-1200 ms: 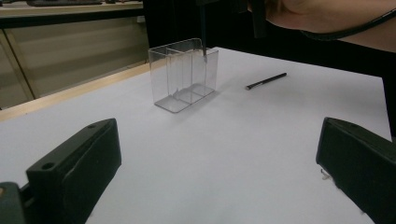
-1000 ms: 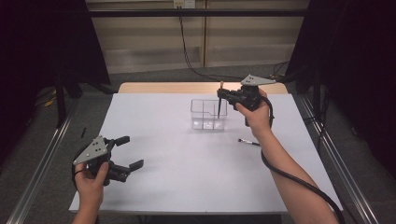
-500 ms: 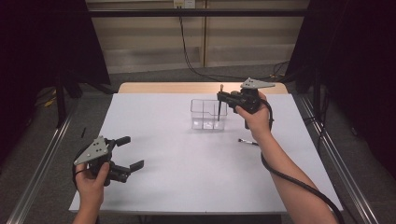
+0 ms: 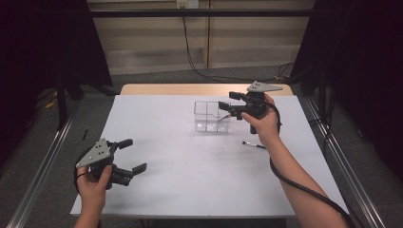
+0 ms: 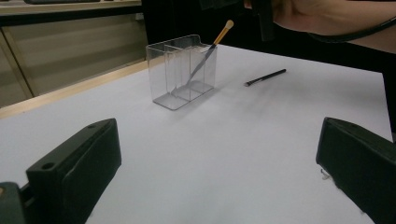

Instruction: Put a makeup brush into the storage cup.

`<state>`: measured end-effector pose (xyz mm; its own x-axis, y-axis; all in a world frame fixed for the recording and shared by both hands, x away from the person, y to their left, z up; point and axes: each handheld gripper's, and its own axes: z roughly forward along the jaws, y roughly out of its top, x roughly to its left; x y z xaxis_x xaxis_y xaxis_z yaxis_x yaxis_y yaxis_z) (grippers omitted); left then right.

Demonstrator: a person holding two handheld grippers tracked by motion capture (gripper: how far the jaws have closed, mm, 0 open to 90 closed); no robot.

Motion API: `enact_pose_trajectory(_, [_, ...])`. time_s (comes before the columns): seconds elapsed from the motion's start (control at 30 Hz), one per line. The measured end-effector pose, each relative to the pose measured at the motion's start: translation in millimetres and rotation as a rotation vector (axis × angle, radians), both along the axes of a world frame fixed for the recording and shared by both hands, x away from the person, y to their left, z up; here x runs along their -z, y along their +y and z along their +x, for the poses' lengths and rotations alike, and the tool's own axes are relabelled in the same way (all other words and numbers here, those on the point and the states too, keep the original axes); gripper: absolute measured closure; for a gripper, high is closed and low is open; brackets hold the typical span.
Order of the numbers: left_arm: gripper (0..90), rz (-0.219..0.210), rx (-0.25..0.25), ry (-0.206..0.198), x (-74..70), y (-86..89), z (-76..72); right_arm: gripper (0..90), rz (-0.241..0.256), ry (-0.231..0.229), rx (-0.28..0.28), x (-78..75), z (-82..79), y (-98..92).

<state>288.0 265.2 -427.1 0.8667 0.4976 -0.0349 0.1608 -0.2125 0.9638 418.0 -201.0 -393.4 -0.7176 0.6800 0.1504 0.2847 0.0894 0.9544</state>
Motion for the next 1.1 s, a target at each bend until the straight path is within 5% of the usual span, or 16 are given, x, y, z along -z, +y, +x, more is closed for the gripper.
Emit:
enact_pose_trajectory(0.47, [0.0, -0.004, -0.008, -0.002, 0.5, 2.3, -1.6, 6.7, -0.002, -0.038, -0.022, -2.8, -19.8, -6.5])
enact_pose_trajectory(1.1, [0.0, -0.002, -0.002, -0.001, 3.2, -3.1, 2.6, 3.6, -0.035, -0.049, -0.012, -0.4, -45.6, -28.7])
